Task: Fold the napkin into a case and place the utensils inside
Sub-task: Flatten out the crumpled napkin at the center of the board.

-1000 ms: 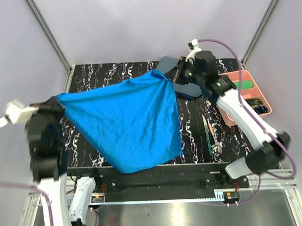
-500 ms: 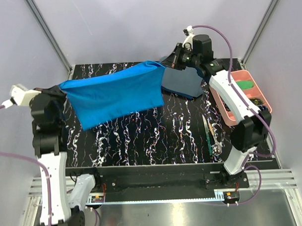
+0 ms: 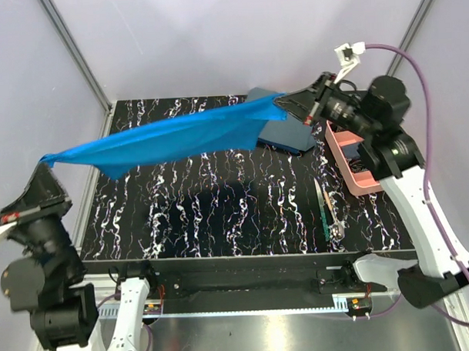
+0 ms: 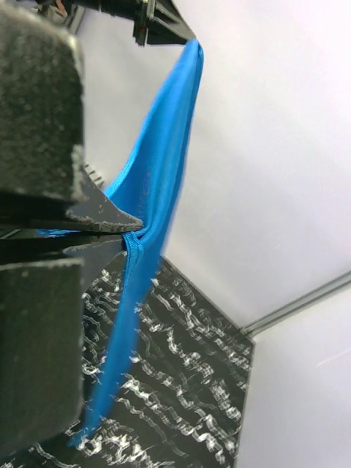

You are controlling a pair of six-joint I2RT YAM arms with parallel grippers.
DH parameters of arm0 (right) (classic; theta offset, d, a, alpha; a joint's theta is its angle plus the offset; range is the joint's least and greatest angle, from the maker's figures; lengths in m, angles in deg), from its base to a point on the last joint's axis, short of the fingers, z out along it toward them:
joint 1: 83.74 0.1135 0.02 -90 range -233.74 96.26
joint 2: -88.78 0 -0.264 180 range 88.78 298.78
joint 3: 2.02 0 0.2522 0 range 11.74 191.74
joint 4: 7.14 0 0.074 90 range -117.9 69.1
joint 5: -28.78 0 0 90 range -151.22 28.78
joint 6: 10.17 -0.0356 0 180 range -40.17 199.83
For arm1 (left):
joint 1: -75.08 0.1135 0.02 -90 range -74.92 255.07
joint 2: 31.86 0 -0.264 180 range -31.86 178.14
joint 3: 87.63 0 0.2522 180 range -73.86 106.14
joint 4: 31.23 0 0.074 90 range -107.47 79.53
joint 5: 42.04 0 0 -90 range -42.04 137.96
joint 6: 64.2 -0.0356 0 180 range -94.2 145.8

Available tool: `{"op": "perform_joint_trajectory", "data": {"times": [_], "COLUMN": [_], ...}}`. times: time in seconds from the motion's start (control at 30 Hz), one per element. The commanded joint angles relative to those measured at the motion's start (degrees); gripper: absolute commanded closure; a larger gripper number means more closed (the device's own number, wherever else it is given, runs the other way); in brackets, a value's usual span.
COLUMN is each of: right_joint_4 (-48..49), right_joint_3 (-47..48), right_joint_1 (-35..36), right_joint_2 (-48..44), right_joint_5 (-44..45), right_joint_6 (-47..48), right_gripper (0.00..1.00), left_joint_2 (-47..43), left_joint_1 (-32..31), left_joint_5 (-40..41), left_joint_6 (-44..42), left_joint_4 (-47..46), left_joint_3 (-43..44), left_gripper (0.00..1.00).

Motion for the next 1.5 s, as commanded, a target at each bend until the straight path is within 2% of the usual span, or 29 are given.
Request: {"op": "perform_joint_trajectory", "data": {"times": [0.0, 0.13, 0.27, 0.37, 0.43, 0.53, 0.57, 0.6, 0.63, 0.67, 0.7, 0.73, 0.77, 0.8, 0.83, 0.87, 0.9, 0.93, 0.97, 1.0, 1.1, 1.2, 1.23, 1.33, 1.47], "right_joint_4": [4.08, 5.92, 9.87, 12.69, 12.61, 11.92, 11.30, 10.60, 9.81, 4.23, -0.09, -2.92, -5.12, -3.75, -2.08, -0.94, -0.75, -0.05, 4.91, 6.36, 2.60, -6.18, -7.33, -7.17, -4.18], "right_joint_3": [-1.47, -1.82, -1.48, 1.93, 5.63, 16.95, 25.16, 29.86, 35.47, 51.54, 62.23, 72.60, 87.06, 88.25, 85.92, 76.58, 70.48, 63.72, 50.00, 44.64, 37.65, 36.24, 33.10, 24.41, 14.01], "right_joint_1": [-0.01, -0.01, -0.01, -0.01, -0.10, -0.10, -0.10, -0.10, -0.10, -0.10, -0.10, -0.44, -0.80, -1.15, -1.67, -1.85, -1.68, -1.50, -1.50, -1.50, -1.41, -0.80, -0.63, 1.04, 3.77], "right_joint_2": [-1.82, 2.21, 9.76, 18.81, 28.12, 43.40, 47.71, 56.71, 61.85, 67.56, 80.66, 87.15, 96.26, 98.01, 97.67, 93.32, 89.88, 85.93, 78.24, 75.03, 68.42, 64.90, 63.76, 58.14, 51.18], "right_joint_5": [-0.20, 0.06, 0.77, 0.59, 0.68, 0.50, -0.11, 0.06, -0.11, -1.07, -1.25, -1.69, -1.69, -2.48, -3.88, -5.54, -5.13, -3.47, -2.67, -1.70, 0.41, 3.31, 4.36, 7.78, 7.89], "right_joint_6": [-2.35, -4.21, -6.49, -7.72, -7.37, -8.34, -9.12, -10.44, -11.58, -12.37, -13.60, -14.57, -18.76, -21.84, -23.79, -21.81, -19.00, -16.36, -13.38, -11.78, -5.02, 0.09, 0.71, 2.91, 5.02], "right_gripper": [1.00, 1.00, 1.00, 1.00, 1.00, 1.00, 1.00, 0.99, 0.94, 0.84, 0.79, 0.77, 0.67, 0.64, 0.59, 0.25, 0.20, 0.18, 0.15, 0.07, 0.07, 0.08, 0.09, 0.10, 0.13], "left_joint_2": [0.26, 3.16, 7.99, 14.40, 20.44, 31.70, 35.04, 41.94, 45.84, 49.97, 58.02, 61.49, 64.48, 68.17, 69.25, 69.70, 69.00, 67.87, 66.64, 63.84, 58.65, 54.68, 53.80, 51.07, 45.38], "left_joint_1": [-0.57, -0.66, -0.66, -0.66, -0.48, 1.18, 1.71, 3.80, 5.22, 6.36, 8.11, 8.57, 8.83, 9.53, 9.62, 9.63, 9.63, 9.71, 9.54, 9.36, 8.49, 7.78, 7.78, 7.60, 6.90], "left_joint_5": [1.20, 0.93, 3.47, 3.75, 4.62, 8.13, 9.97, 10.42, 9.30, 6.68, 6.30, 6.21, 6.12, 6.21, 6.64, 6.91, 6.83, 6.56, 5.43, 4.90, 1.65, -6.33, -12.19, -22.57, -28.93], "left_joint_6": [-2.40, -1.79, -1.79, -1.70, -1.70, -1.36, -1.35, -0.31, 0.75, 0.85, 0.85, 0.06, -0.55, -1.08, -2.13, -2.49, -2.67, -2.58, -2.75, -3.10, -4.86, -6.80, -6.10, -5.39, -4.78], "left_joint_4": [0.78, 1.04, -1.77, -3.52, -6.67, -9.23, -10.03, -10.64, -12.56, -13.11, -11.63, -9.88, -8.12, -5.75, -4.77, -4.15, -3.36, -3.79, -4.23, -5.45, -7.83, -8.01, -8.10, -8.10, -8.10], "left_joint_3": [2.27, 0.34, -5.97, -8.44, -9.85, -10.56, -10.56, -10.39, -10.30, -8.38, -6.36, -1.38, 0.84, 2.60, 4.88, 5.43, 5.43, 3.61, 2.37, 0.88, -4.66, -9.14, -12.03, -17.39, -24.08], "left_gripper": [1.00, 1.00, 1.00, 1.00, 1.00, 1.00, 1.00, 1.00, 1.00, 1.00, 1.00, 1.00, 1.00, 1.00, 0.90, 0.81, 0.58, 0.46, 0.41, 0.37, 0.35, 0.35, 0.35, 0.37, 0.37]}}
